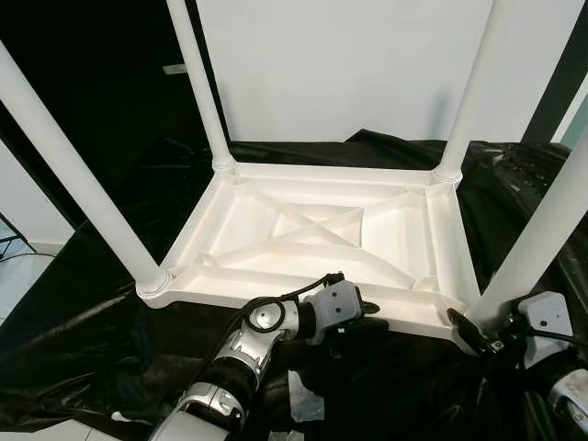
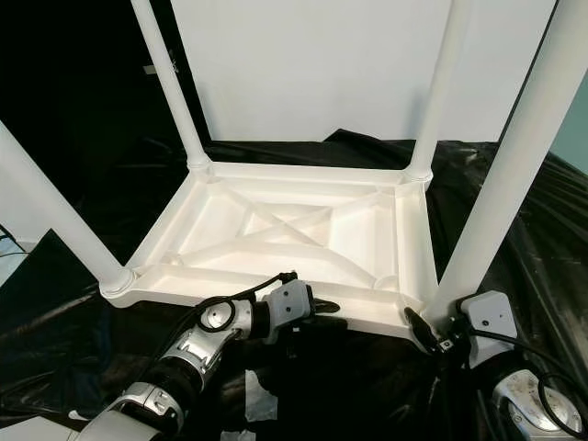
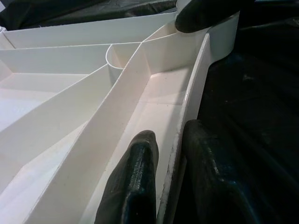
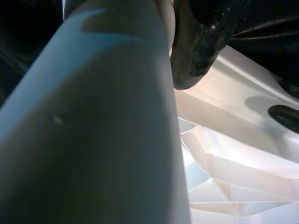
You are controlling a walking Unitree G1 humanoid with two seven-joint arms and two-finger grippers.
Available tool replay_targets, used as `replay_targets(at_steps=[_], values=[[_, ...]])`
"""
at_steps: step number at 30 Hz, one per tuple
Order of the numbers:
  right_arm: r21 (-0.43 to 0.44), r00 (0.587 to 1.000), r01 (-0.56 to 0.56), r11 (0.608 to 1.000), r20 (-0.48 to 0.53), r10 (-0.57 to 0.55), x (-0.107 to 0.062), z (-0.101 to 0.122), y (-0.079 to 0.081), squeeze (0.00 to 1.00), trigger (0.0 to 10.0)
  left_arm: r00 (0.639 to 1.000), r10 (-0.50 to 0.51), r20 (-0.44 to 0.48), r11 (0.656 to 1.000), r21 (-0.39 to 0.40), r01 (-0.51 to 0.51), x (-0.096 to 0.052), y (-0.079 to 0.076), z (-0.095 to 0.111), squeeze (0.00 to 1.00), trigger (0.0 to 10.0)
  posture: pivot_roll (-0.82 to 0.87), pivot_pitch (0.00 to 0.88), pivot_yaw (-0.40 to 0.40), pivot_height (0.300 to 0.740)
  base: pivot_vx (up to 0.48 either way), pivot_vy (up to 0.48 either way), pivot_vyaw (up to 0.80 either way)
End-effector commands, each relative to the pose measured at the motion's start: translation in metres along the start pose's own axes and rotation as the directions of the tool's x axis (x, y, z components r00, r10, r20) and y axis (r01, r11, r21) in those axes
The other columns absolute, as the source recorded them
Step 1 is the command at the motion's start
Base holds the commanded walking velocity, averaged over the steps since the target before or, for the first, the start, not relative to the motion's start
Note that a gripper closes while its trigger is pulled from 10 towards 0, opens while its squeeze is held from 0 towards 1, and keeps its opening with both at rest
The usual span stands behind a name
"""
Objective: Building children table
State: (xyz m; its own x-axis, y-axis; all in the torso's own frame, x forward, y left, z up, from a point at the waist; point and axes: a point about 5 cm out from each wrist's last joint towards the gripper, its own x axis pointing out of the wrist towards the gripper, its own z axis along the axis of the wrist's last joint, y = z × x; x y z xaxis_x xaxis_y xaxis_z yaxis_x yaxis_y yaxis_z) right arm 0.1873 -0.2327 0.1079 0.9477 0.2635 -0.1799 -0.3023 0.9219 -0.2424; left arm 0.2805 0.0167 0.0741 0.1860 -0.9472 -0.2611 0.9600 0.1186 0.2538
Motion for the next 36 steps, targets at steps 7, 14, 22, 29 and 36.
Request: replay_targets(at_steps=[7, 14, 22, 29, 36], values=[[0.182, 0.997, 0.075, 0.980, 0.000, -0.077, 0.016, -0.014, 0.062, 0.00, 0.0, 0.988, 0.093, -0.125, 0.990, -0.097, -0.105, 0.001, -0.016, -0.030, 0.00, 10.0, -0.12, 0.000, 0.054, 0.740, 0.000, 0.000, 0.00], [0.222, 0.978, 0.206, 0.953, -0.010, -0.209, 0.020, -0.018, 0.060, 0.00, 3.2, 0.988, 0.087, -0.127, 0.990, -0.097, -0.100, 0.001, -0.017, -0.030, 0.00, 10.0, -0.13, 0.000, 0.059, 0.740, 0.000, 0.000, 0.00], [0.203, 0.982, 0.189, 0.961, -0.018, -0.190, 0.026, -0.014, 0.049, 1.00, 10.0, 0.988, 0.089, -0.124, 0.991, -0.094, -0.101, 0.003, -0.015, -0.028, 0.00, 10.0, -0.13, 0.000, 0.054, 0.740, 0.000, 0.000, 0.00], [0.079, 0.999, -0.004, 0.997, 0.045, 0.001, 0.021, 0.003, 0.033, 0.00, 10.0, 0.988, 0.089, -0.126, 0.990, -0.094, -0.101, 0.004, -0.016, -0.029, 0.00, 10.0, -0.14, 0.000, 0.053, 0.740, 0.000, 0.000, 0.00], [0.021, 0.987, -0.150, 0.988, 0.062, 0.149, 0.009, 0.016, 0.015, 0.00, 10.0, 0.988, 0.088, -0.128, 0.991, -0.088, -0.100, 0.003, -0.014, -0.028, 0.00, 10.0, -0.14, 0.000, 0.060, 0.740, 0.000, 0.000, 0.00]])
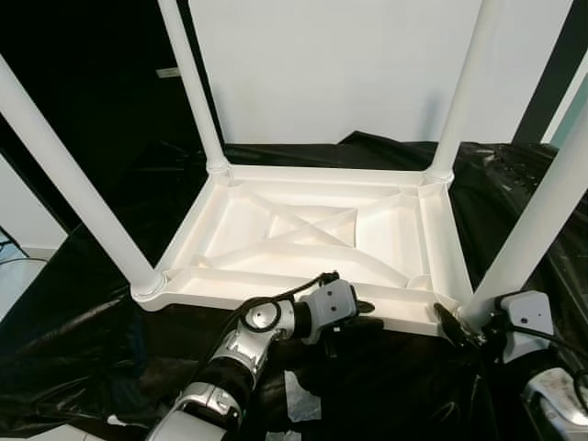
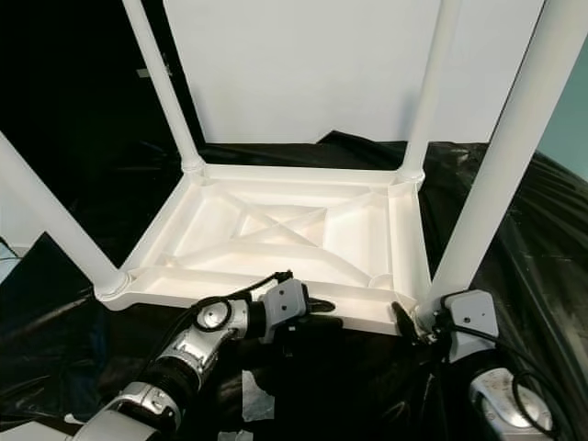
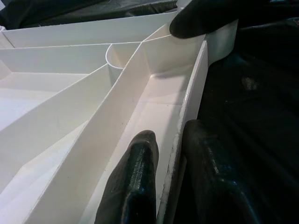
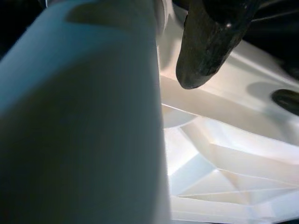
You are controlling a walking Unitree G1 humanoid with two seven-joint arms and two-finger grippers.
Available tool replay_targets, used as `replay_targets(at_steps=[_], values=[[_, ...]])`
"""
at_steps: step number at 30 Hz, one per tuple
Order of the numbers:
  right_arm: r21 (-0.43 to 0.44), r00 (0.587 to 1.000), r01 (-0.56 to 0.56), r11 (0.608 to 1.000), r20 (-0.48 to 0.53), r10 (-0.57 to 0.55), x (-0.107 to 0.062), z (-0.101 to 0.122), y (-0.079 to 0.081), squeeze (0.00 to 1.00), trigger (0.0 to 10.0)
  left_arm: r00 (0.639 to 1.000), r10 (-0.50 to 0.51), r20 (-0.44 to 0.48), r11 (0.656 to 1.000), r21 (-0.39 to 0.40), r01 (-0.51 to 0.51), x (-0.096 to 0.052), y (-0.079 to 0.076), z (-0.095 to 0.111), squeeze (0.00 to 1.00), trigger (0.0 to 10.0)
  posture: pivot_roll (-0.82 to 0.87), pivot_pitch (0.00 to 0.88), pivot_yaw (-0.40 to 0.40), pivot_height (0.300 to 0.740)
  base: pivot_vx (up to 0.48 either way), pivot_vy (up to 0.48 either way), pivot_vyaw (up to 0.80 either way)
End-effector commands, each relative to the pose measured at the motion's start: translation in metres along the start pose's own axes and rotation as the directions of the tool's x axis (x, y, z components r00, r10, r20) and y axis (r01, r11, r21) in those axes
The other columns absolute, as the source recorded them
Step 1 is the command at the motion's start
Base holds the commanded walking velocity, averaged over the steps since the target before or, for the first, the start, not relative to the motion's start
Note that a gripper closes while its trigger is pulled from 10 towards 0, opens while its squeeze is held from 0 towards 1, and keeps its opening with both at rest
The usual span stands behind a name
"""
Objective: Building children table
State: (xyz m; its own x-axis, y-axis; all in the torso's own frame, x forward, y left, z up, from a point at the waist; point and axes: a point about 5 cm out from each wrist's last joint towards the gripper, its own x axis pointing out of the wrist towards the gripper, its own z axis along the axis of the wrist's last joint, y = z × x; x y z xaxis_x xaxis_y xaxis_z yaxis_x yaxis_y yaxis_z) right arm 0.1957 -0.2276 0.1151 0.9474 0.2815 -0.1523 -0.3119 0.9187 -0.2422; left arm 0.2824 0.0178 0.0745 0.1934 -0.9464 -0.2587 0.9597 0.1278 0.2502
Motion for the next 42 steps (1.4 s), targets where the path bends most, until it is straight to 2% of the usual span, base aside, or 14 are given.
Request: replay_targets(at_steps=[1, 7, 8, 10, 11, 18, 21, 27, 28, 30, 32, 34, 41, 42], values=[[0.013, 0.986, -0.162, 0.987, 0.029, 0.162, -0.001, 0.009, 0.012, 0.00, 10.0, 0.988, 0.080, -0.129, 0.992, -0.082, -0.091, 0.003, -0.016, -0.028, 0.00, 10.0, -0.14, 0.000, 0.063, 0.740, 0.000, 0.000, 0.00], [-0.019, 0.982, -0.189, 0.982, 0.020, 0.190, -0.004, 0.011, 0.005, 0.00, 10.0, 0.988, 0.077, -0.131, 0.993, -0.080, -0.088, 0.003, -0.016, -0.029, 0.00, 10.0, -0.15, 0.000, 0.067, 0.740, 0.000, 0.000, 0.00], [-0.037, 0.978, -0.207, 0.978, 0.009, 0.207, -0.007, 0.012, 0.000, 0.00, 7.7, 0.988, 0.074, -0.132, 0.993, -0.078, -0.085, 0.003, -0.016, -0.029, 0.00, 10.0, -0.15, 0.000, 0.069, 0.740, 0.000, 0.000, 0.00], [-0.047, 0.976, -0.218, 0.975, 0.002, 0.218, -0.008, 0.012, -0.003, 0.00, 7.7, 0.988, 0.073, -0.133, 0.994, -0.077, -0.083, 0.002, -0.016, -0.029, 0.00, 10.0, -0.15, 0.000, 0.069, 0.740, 0.000, 0.000, 0.00], [-0.035, 0.973, -0.231, 0.972, 0.001, 0.232, -0.009, 0.012, -0.007, 0.00, 0.0, 0.989, 0.071, -0.133, 0.994, -0.076, -0.082, 0.003, -0.015, -0.029, 0.00, 10.0, -0.14, 0.000, 0.068, 0.740, 0.000, 0.000, 0.00], [0.022, 0.972, -0.233, 0.972, -0.033, 0.234, -0.013, 0.001, -0.010, 0.00, 0.0, 0.989, 0.073, -0.132, 0.994, -0.075, -0.083, 0.002, -0.014, -0.029, 0.00, 10.0, -0.14, 0.000, 0.067, 0.740, 0.000, 0.000, 0.00], [0.052, 0.979, -0.199, 0.979, -0.043, 0.202, -0.011, -0.006, -0.003, 0.00, 0.0, 0.989, 0.072, -0.132, 0.994, -0.075, -0.083, 0.001, -0.016, -0.029, 0.00, 10.0, -0.14, 0.000, 0.066, 0.740, 0.000, 0.000, 0.00], [0.185, 1.000, -0.027, 0.982, 0.003, 0.027, 0.003, -0.018, 0.057, 0.00, 0.0, 0.988, 0.076, -0.132, 0.993, -0.076, -0.087, 0.001, -0.015, -0.029, 0.00, 10.0, -0.13, 0.000, 0.070, 0.740, 0.000, 0.000, 0.00], [0.202, 1.000, 0.005, 0.979, 0.014, -0.008, 0.005, -0.017, 0.062, 0.00, 0.0, 0.988, 0.077, -0.131, 0.993, -0.075, -0.087, 0.001, -0.015, -0.029, 0.00, 10.0, -0.13, 0.000, 0.070, 0.740, 0.000, 0.000, 0.00], [0.220, 0.999, 0.031, 0.975, 0.019, -0.037, 0.006, -0.017, 0.065, 0.00, 0.0, 0.988, 0.077, -0.131, 0.993, -0.075, -0.087, 0.001, -0.015, -0.029, 0.00, 10.0, -0.13, 0.000, 0.069, 0.740, 0.000, 0.000, 0.00], [0.290, 0.988, 0.137, 0.947, 0.029, -0.152, 0.007, -0.015, 0.062, 0.00, 0.0, 0.988, 0.078, -0.132, 0.993, -0.073, -0.088, 0.001, -0.014, -0.029, 0.00, 10.0, -0.12, 0.000, 0.068, 0.740, 0.000, 0.000, 0.00], [0.311, 0.955, 0.271, 0.911, 0.028, -0.294, 0.005, -0.016, 0.052, 0.00, 0.0, 0.988, 0.082, -0.133, 0.993, -0.074, -0.092, 0.000, -0.013, -0.029, 0.00, 10.0, -0.13, 0.000, 0.070, 0.740, 0.000, 0.000, 0.00], [0.314, 0.922, 0.362, 0.878, 0.016, -0.386, 0.005, -0.017, 0.043, 0.00, 0.0, 0.988, 0.079, -0.136, 0.993, -0.074, -0.090, 0.000, -0.013, -0.029, 0.00, 10.0, -0.13, 0.000, 0.072, 0.740, 0.000, 0.000, 0.00], [0.312, 0.930, 0.346, 0.885, 0.011, -0.367, 0.007, -0.017, 0.045, 0.00, 1.6, 0.988, 0.078, -0.135, 0.993, -0.073, -0.088, 0.001, -0.014, -0.029, 0.00, 10.0, -0.14, 0.000, 0.073, 0.740, 0.000, 0.000, 0.00]])
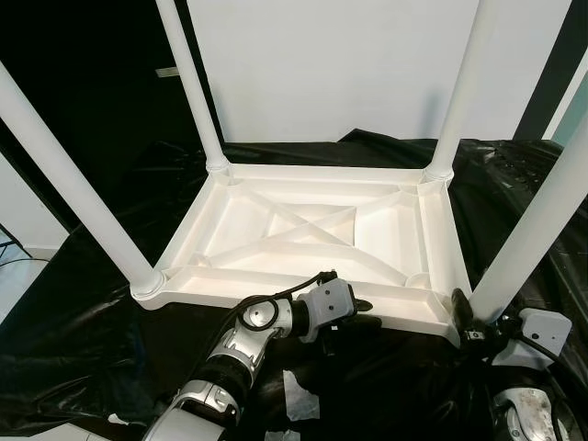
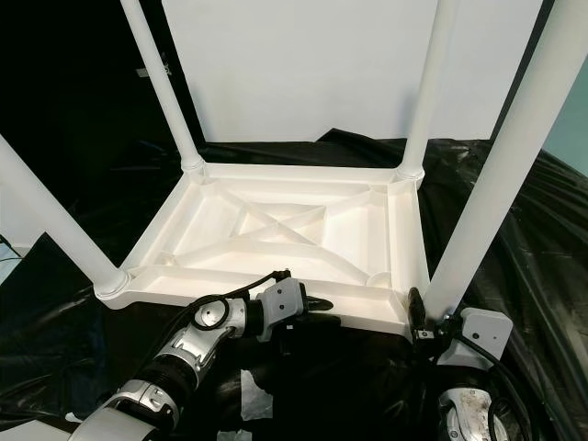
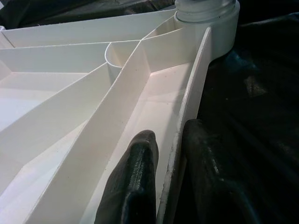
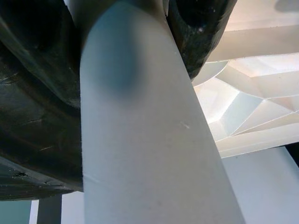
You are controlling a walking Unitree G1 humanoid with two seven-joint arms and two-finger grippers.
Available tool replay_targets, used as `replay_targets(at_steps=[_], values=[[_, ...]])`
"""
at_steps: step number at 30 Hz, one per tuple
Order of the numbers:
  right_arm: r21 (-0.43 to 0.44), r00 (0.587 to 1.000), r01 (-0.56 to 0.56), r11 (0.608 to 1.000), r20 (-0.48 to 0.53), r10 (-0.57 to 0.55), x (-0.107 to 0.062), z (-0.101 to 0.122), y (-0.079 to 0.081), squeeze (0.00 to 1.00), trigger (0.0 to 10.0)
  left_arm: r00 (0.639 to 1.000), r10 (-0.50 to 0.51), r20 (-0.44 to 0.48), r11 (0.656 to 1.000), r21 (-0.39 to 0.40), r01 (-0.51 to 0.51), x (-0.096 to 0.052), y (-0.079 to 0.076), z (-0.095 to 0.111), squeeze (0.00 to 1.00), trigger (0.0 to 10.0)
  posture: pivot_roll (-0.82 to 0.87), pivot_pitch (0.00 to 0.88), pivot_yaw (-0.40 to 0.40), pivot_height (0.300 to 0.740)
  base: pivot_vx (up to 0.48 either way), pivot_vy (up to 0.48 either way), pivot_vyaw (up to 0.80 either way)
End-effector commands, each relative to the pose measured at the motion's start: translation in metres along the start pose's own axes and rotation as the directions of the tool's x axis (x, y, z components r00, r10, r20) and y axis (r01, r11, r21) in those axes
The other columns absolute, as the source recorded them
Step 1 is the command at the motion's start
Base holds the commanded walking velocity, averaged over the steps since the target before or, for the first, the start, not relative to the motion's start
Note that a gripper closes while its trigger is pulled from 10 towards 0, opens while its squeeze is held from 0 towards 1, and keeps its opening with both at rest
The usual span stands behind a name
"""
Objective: Building children table
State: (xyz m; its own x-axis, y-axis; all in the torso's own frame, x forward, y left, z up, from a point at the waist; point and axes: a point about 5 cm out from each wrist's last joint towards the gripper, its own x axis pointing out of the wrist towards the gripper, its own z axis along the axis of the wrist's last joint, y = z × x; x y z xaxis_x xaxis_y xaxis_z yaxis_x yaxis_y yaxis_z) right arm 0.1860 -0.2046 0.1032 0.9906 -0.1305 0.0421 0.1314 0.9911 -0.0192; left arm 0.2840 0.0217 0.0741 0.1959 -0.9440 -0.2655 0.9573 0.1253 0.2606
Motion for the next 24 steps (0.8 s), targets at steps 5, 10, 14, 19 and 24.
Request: replay_targets(at_steps=[5, 10, 14, 19, 24], values=[[-0.037, 0.975, -0.190, 0.981, -0.121, 0.184, 0.002, -0.018, 0.021, 1.00, 10.0, 0.989, 0.077, -0.124, 0.993, -0.084, -0.087, 0.006, -0.015, -0.026, 0.00, 10.0, -0.14, 0.000, 0.070, 0.740, 0.000, 0.000, 0.00], [-0.102, 0.949, -0.302, 0.948, -0.127, 0.289, 0.008, -0.008, 0.006, 0.00, 10.0, 0.989, 0.079, -0.127, 0.992, -0.088, -0.090, 0.004, -0.016, -0.027, 0.00, 10.0, -0.14, 0.000, 0.068, 0.740, 0.000, 0.000, 0.00], [-0.121, 0.891, -0.449, 0.885, -0.138, 0.433, 0.007, 0.003, -0.003, 0.00, 10.0, 0.989, 0.079, -0.126, 0.992, -0.089, -0.091, 0.005, -0.016, -0.027, 0.00, 10.0, -0.14, 0.000, 0.070, 0.740, 0.000, 0.000, 0.00], [-0.122, 0.823, -0.563, 0.817, -0.171, 0.542, 0.009, 0.014, -0.015, 0.00, 10.0, 0.989, 0.078, -0.124, 0.992, -0.089, -0.089, 0.005, -0.016, -0.027, 0.00, 10.0, -0.14, 0.000, 0.073, 0.740, 0.000, 0.000, 0.00], [-0.129, 0.780, -0.618, 0.775, -0.218, 0.586, 0.009, 0.015, -0.021, 0.00, 9.6, 0.989, 0.078, -0.126, 0.992, -0.088, -0.089, 0.004, -0.015, -0.027, 0.00, 10.0, -0.13, 0.000, 0.076, 0.740, 0.000, 0.000, 0.00]])
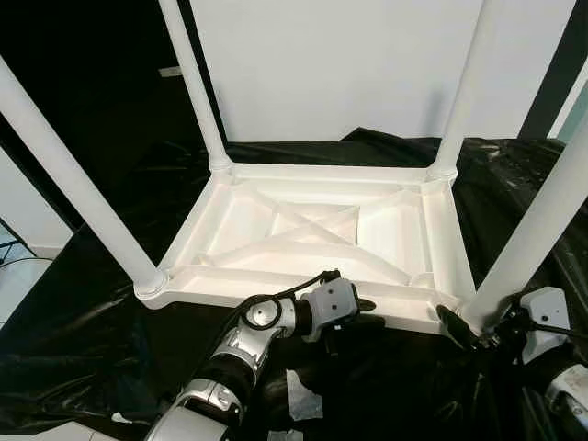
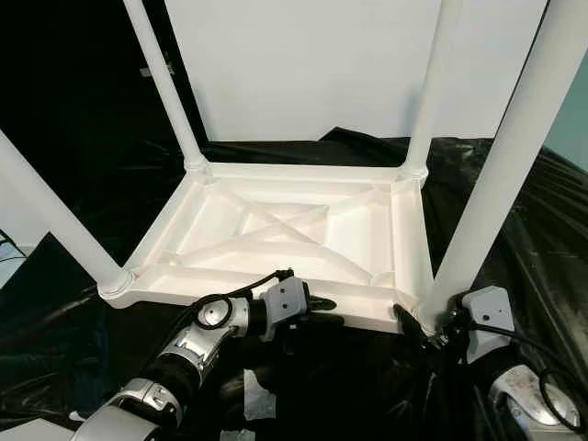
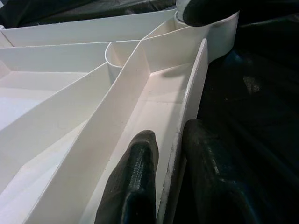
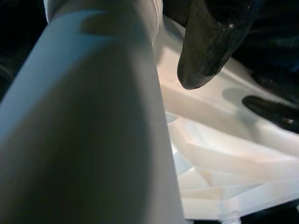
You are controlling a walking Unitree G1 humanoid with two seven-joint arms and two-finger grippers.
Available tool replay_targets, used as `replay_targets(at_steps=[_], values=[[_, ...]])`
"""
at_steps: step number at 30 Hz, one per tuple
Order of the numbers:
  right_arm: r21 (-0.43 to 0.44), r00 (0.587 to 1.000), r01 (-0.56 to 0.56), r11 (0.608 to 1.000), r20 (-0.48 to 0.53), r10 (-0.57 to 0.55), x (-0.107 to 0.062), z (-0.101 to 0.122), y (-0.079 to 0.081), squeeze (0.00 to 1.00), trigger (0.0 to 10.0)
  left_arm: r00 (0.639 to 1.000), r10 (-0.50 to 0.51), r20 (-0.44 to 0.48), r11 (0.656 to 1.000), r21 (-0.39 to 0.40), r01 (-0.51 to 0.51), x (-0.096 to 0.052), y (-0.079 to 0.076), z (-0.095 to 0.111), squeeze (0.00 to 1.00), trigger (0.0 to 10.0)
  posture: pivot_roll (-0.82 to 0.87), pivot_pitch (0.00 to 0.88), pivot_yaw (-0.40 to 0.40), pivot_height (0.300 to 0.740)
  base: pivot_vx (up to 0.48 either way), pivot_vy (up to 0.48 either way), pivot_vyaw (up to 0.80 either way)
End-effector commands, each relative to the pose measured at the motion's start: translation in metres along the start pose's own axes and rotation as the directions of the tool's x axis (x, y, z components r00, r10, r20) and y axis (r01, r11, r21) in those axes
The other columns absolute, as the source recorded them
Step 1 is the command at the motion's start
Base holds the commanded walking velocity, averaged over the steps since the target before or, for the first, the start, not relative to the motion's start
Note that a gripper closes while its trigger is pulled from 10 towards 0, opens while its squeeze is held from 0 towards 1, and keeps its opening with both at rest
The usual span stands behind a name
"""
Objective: Building children table
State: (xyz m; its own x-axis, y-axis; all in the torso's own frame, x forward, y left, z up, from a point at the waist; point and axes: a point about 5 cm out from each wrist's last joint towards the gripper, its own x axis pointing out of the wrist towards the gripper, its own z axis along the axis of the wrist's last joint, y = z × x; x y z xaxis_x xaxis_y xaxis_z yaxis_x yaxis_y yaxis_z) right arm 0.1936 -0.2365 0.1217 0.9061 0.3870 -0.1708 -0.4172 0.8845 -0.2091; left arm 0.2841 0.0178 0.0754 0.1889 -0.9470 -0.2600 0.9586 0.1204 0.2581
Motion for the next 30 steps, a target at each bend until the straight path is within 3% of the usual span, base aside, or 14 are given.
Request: replay_targets(at_steps=[1, 2, 3, 4, 10, 13, 15, 17, 18, 19, 22, 24, 28, 30], values=[[0.022, 0.995, -0.102, 0.995, -0.005, 0.102, 0.003, 0.000, 0.010, 0.00, 9.6, 0.988, 0.083, -0.133, 0.992, -0.086, -0.095, 0.001, -0.015, -0.030, 0.00, 10.0, -0.13, 0.000, 0.076, 0.740, 0.000, 0.000, 0.00], [0.022, 0.995, -0.102, 0.995, -0.005, 0.102, 0.003, 0.000, 0.010, 0.00, 9.6, 0.988, 0.083, -0.133, 0.992, -0.086, -0.095, 0.001, -0.015, -0.030, 0.00, 10.0, -0.13, 0.000, 0.076, 0.740, 0.000, 0.000, 0.00], [0.011, 0.993, -0.120, 0.993, -0.015, 0.120, 0.001, 0.000, 0.007, 0.00, 2.9, 0.987, 0.083, -0.135, 0.992, -0.086, -0.096, 0.000, -0.015, -0.030, 0.00, 10.0, -0.13, 0.000, 0.076, 0.740, 0.000, 0.000, 0.00], [-0.003, 0.989, -0.147, 0.989, -0.025, 0.147, -0.001, -0.001, 0.006, 0.00, 0.0, 0.987, 0.084, -0.136, 0.992, -0.086, -0.096, -0.001, -0.015, -0.030, 0.00, 10.0, -0.13, 0.000, 0.077, 0.740, 0.000, 0.000, 0.00], [0.030, 0.981, -0.188, 0.982, -0.035, 0.189, 0.001, -0.007, 0.015, 0.00, 0.0, 0.987, 0.085, -0.138, 0.992, -0.085, -0.098, -0.002, -0.015, -0.031, 0.00, 10.0, -0.12, 0.000, 0.075, 0.740, 0.000, 0.000, 0.00], [0.082, 0.986, -0.165, 0.983, -0.014, 0.167, 0.004, -0.012, 0.033, 0.00, 0.0, 0.987, 0.089, -0.137, 0.991, -0.086, -0.101, -0.002, -0.015, -0.031, 0.00, 10.0, -0.12, 0.000, 0.079, 0.740, 0.000, 0.000, 0.00], [0.150, 0.992, -0.128, 0.980, 0.001, 0.130, 0.005, -0.022, 0.066, 0.00, 0.0, 0.986, 0.087, -0.139, 0.991, -0.084, -0.099, -0.003, -0.014, -0.031, 0.00, 10.0, -0.12, 0.000, 0.083, 0.740, 0.000, 0.000, 0.00], [0.160, 0.993, -0.119, 0.980, 0.003, 0.120, 0.005, -0.023, 0.069, 0.00, 0.0, 0.986, 0.086, -0.140, 0.992, -0.083, -0.099, -0.003, -0.014, -0.031, 0.00, 10.0, -0.12, 0.000, 0.083, 0.740, 0.000, 0.000, 0.00], [0.218, 1.000, 0.012, 0.976, 0.022, -0.017, 0.009, -0.023, 0.073, 0.00, 0.0, 0.986, 0.088, -0.142, 0.992, -0.082, -0.100, -0.004, -0.013, -0.031, 0.00, 10.0, -0.11, 0.000, 0.081, 0.740, 0.000, 0.000, 0.00], [0.218, 1.000, 0.012, 0.976, 0.022, -0.017, 0.009, -0.023, 0.073, 0.00, 0.0, 0.986, 0.088, -0.142, 0.992, -0.082, -0.100, -0.004, -0.013, -0.031, 0.00, 10.0, -0.11, 0.000, 0.081, 0.740, 0.000, 0.000, 0.00], [0.288, 0.975, 0.206, 0.935, 0.018, -0.220, 0.015, -0.025, 0.069, 0.00, 0.0, 0.986, 0.090, -0.144, 0.992, -0.080, -0.102, -0.005, -0.013, -0.031, 0.00, 10.0, -0.12, 0.000, 0.084, 0.740, 0.000, 0.000, 0.00], [0.336, 0.887, 0.435, 0.835, -0.002, -0.462, 0.017, -0.025, 0.058, 0.00, 0.0, 0.987, 0.088, -0.132, 0.992, -0.081, -0.099, -0.004, -0.013, -0.030, 0.00, 10.0, -0.11, 0.000, 0.089, 0.740, 0.000, 0.000, 0.00], [0.330, 0.840, 0.514, 0.791, -0.006, -0.543, 0.015, -0.024, 0.048, 0.00, 0.0, 0.989, 0.087, -0.123, 0.992, -0.083, -0.097, -0.004, -0.014, -0.029, 0.00, 10.0, -0.12, 0.000, 0.093, 0.740, 0.000, 0.000, 0.00], [0.329, 0.843, 0.507, 0.797, 0.002, -0.538, 0.017, -0.023, 0.048, 0.00, 0.0, 0.988, 0.081, -0.129, 0.993, -0.079, -0.091, -0.004, -0.015, -0.030, 0.00, 10.0, -0.12, 0.000, 0.093, 0.740, 0.000, 0.000, 0.00]])
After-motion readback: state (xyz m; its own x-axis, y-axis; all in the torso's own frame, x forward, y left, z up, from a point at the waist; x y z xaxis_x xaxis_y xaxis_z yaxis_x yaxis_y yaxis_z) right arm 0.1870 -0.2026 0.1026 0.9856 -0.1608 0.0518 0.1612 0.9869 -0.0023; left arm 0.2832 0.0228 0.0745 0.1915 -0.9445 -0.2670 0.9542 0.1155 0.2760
